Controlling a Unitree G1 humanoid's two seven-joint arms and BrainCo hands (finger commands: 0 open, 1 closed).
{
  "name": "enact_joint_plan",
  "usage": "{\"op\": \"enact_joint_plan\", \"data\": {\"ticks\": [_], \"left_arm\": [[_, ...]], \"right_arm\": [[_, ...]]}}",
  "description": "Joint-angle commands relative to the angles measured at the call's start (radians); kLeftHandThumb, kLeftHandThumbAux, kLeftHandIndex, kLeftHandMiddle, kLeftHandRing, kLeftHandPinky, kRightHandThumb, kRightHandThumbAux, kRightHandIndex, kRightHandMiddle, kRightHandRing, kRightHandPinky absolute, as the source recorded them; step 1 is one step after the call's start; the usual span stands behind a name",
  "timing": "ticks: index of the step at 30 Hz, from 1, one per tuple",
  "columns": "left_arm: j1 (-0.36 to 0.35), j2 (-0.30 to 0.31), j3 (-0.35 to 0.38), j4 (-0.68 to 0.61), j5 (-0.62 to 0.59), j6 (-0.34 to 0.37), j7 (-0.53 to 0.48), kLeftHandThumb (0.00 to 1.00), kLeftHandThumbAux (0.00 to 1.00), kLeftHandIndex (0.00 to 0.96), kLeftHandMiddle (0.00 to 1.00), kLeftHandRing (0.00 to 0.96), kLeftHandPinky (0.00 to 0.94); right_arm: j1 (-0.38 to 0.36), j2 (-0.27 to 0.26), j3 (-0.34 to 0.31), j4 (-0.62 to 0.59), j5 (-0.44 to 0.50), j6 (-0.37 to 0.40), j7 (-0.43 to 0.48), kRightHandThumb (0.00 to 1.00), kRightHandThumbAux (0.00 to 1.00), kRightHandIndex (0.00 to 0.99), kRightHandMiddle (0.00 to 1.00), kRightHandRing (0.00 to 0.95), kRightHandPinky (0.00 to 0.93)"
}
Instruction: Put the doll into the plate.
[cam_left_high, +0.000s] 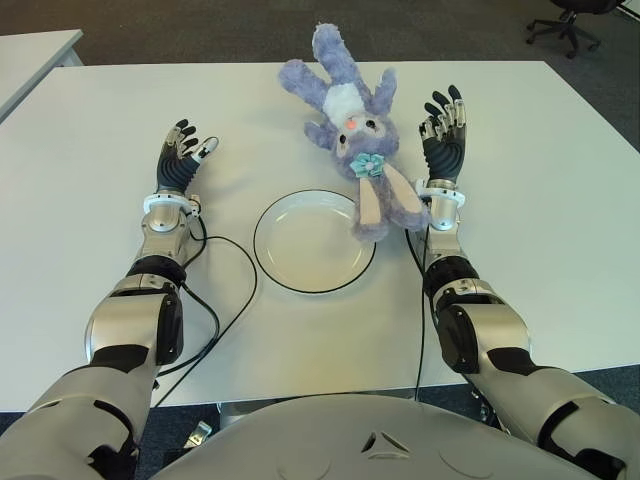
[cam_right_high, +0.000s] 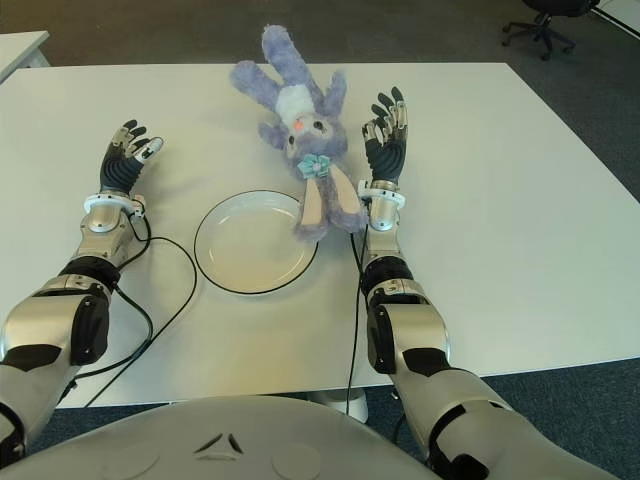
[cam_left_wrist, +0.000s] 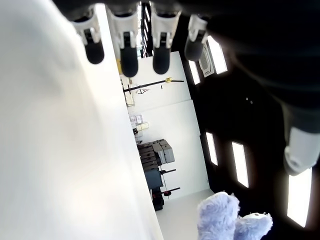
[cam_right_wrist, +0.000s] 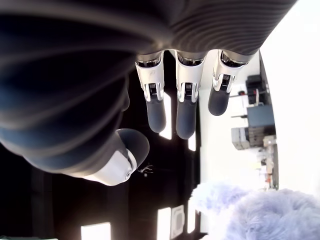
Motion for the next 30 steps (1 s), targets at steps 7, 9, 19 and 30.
{"op": "enact_joint_plan", "data": {"ticks": [7, 9, 19, 30], "left_arm": [[0.108, -0.017, 0.019, 0.044, -0.028, 0.033, -0.06, 0.0, 0.535, 0.0, 0.118, 0.114, 0.093], [0.108, -0.017, 0.02, 0.043, -0.031, 0.033, -0.062, 0.0, 0.536, 0.0, 0.113, 0.11, 0.1], [0.109, -0.018, 0.021, 0.04, -0.034, 0.033, -0.06, 0.0, 0.534, 0.0, 0.118, 0.119, 0.105], [0.109, -0.018, 0.014, 0.034, -0.024, 0.035, -0.042, 0.0, 0.523, 0.0, 0.133, 0.131, 0.095]], "right_arm": [[0.487, 0.049, 0.08, 0.192, -0.11, -0.11, -0.093, 0.726, 0.725, 0.051, 0.132, 0.147, 0.163], [0.489, 0.05, 0.084, 0.193, -0.109, -0.113, -0.093, 0.727, 0.723, 0.053, 0.13, 0.148, 0.16], [0.509, 0.048, 0.113, 0.191, -0.116, -0.12, -0.113, 0.685, 0.712, 0.049, 0.134, 0.135, 0.134], [0.541, 0.047, 0.16, 0.177, -0.141, -0.124, -0.131, 0.692, 0.717, 0.043, 0.133, 0.133, 0.153]]}}
